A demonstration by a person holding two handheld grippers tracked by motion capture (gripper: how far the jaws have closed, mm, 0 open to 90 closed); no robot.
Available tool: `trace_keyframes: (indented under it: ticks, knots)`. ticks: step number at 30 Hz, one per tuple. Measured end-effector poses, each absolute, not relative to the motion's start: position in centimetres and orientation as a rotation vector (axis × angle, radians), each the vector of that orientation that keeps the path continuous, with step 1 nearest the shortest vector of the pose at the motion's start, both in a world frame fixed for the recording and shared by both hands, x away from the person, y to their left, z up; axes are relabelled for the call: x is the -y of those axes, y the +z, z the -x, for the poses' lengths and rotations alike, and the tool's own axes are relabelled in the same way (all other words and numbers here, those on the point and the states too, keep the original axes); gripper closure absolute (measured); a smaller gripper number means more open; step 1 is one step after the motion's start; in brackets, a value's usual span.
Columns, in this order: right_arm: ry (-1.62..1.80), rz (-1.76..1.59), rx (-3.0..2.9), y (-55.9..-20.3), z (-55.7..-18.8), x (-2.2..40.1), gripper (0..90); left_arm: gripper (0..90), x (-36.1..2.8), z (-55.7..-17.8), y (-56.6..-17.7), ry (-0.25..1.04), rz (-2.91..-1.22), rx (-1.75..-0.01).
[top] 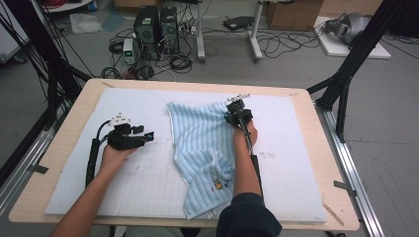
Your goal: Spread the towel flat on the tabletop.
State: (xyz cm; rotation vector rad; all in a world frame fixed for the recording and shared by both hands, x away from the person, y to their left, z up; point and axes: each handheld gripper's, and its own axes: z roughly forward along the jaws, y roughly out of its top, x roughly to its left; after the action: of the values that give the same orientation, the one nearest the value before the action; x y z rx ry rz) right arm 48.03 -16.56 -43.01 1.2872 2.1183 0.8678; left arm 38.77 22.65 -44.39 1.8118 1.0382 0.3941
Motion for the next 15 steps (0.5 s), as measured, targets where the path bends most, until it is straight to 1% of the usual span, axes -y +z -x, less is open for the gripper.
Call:
trace_keyframes:
  ticks: [3, 4, 10, 15]
  knots:
    - [0.982, -1.266, -2.123, -42.5, -47.1, 17.0, 61.5, 41.1, -22.3, -38.8, -44.5, 0.372, -1.807, -1.039]
    - [1.009, -1.269, -2.124, -42.2, -46.7, 17.2, 59.3, 41.0, -22.2, -38.8, -44.5, 0.364, -1.807, -1.036]
    - [1.152, -1.22, -2.134, -41.1, -43.9, 19.5, 52.1, 40.9, -20.0, -38.6, -44.7, 0.271, -1.796, -1.006]
    - [1.195, -1.171, -2.151, -40.5, -41.5, 21.1, 48.6, 40.1, -17.0, -38.9, -45.0, 0.255, -1.899, -0.956]
